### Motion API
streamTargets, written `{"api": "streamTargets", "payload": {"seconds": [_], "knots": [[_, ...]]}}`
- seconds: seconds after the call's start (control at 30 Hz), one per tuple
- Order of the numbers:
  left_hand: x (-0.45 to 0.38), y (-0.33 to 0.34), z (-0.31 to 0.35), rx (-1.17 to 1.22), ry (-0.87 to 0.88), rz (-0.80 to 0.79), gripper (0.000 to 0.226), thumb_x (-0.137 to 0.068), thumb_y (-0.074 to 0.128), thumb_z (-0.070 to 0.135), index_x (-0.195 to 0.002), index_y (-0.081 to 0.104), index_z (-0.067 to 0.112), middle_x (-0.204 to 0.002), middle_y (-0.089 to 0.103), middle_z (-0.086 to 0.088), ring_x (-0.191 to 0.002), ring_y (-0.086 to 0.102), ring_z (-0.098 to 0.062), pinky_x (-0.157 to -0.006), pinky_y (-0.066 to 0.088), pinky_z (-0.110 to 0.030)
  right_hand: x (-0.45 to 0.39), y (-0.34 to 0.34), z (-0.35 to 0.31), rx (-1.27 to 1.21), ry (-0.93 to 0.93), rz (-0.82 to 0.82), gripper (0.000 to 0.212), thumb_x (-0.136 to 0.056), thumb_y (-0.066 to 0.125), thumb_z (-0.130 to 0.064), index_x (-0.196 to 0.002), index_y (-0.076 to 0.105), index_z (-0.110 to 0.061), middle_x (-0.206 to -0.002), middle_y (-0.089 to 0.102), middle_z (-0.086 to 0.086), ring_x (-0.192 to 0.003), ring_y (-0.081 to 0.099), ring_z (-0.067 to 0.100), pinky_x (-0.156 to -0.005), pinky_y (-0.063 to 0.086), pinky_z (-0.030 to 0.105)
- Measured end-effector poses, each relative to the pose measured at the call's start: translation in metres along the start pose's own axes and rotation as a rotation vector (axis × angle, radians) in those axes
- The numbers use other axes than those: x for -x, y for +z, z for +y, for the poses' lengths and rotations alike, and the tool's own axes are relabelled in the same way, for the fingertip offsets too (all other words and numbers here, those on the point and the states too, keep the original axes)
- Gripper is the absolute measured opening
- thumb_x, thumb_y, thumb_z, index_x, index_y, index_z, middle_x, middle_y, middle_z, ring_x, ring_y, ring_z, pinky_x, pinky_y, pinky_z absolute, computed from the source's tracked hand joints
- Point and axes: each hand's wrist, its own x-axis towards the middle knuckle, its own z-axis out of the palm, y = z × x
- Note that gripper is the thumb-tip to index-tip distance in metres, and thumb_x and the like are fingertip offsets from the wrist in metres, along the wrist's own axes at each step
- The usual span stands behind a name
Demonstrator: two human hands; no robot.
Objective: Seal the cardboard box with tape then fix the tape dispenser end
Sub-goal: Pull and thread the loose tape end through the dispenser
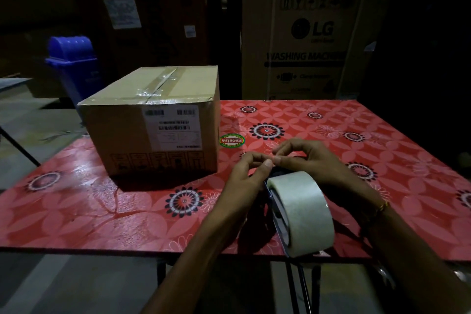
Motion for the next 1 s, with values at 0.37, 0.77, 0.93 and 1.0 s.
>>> {"api": "streamTargets", "payload": {"seconds": [0.37,0.77,0.93,1.0], "knots": [[0.007,0.000,0.006,0.307,-0.167,-0.091,0.029,-0.092,0.066,0.018,-0.119,0.064,0.008,-0.114,0.063,-0.029,-0.096,0.053,-0.037,-0.085,0.042,-0.050,0.001,0.002,-0.001,0.015,0.016,-0.005,0.014,-0.089,0.069,-0.021,-0.083,0.063,-0.010,-0.104,0.070,0.010,-0.094,0.068,0.041,-0.080,0.057,0.054],[0.003,-0.009,0.010,0.436,-0.270,-0.240,0.026,-0.076,0.078,0.011,-0.102,0.075,0.013,-0.114,0.042,-0.021,-0.087,0.036,-0.027,-0.071,0.043,-0.034,-0.013,0.011,-0.011,0.318,0.013,0.031,0.015,-0.094,0.063,-0.024,-0.086,0.060,-0.012,-0.089,0.066,0.007,-0.084,0.064,0.024,-0.080,0.055,0.049],[0.003,-0.011,0.008,0.440,-0.314,-0.218,0.030,-0.068,0.081,0.012,-0.097,0.076,0.014,-0.097,0.052,-0.021,-0.071,0.045,-0.021,-0.063,0.045,-0.030,-0.018,0.015,-0.011,0.467,-0.038,0.035,0.018,-0.094,0.062,-0.029,-0.085,0.058,-0.014,-0.087,0.067,0.010,-0.084,0.065,0.031,-0.078,0.055,0.056],[0.002,-0.010,0.009,0.433,-0.310,-0.228,0.023,-0.068,0.081,0.011,-0.091,0.078,0.014,-0.091,0.050,-0.017,-0.071,0.042,-0.020,-0.065,0.039,-0.032,-0.019,0.015,-0.011,0.500,-0.040,0.027,0.019,-0.094,0.062,-0.031,-0.084,0.057,-0.015,-0.085,0.067,0.011,-0.083,0.064,0.033,-0.076,0.055,0.057]]}}
